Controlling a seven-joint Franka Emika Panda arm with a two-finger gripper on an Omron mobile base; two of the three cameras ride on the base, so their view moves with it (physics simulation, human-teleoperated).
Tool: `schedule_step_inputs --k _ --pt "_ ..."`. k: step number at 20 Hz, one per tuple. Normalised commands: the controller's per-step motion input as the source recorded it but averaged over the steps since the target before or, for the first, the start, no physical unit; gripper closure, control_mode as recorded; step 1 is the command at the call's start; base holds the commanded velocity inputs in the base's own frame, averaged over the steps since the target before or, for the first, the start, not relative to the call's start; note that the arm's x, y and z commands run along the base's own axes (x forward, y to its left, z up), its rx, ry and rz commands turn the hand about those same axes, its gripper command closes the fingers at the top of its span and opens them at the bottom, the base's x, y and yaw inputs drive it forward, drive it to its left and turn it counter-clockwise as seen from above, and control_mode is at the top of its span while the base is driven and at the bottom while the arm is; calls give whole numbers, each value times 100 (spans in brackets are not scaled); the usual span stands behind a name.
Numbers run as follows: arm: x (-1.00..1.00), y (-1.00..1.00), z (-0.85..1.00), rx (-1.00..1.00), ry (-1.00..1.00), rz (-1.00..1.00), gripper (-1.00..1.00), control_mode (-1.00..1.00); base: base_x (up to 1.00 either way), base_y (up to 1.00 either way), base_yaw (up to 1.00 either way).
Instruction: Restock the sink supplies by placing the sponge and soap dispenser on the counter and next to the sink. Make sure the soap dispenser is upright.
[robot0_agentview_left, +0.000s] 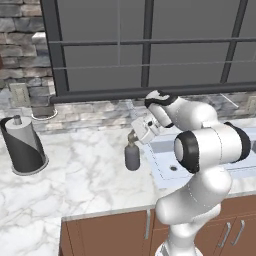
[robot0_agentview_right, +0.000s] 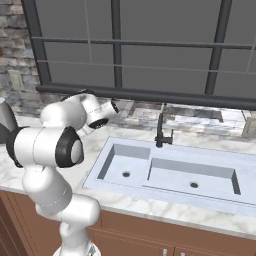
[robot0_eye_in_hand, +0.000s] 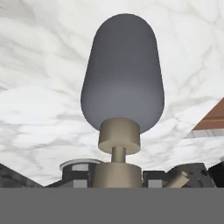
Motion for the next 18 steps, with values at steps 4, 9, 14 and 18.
schedule_step_inputs --k 4,9,14,18 --pt "3 0 -44 0 -3 6 100 -100 0 0 0" --pt "-25 3 -48 -1 -12 7 -100 -100 0 0 0" --pt "-17 1 -31 0 -14 5 -100 -100 0 0 0" --pt "-1 0 -18 0 -10 2 -100 -100 0 0 0"
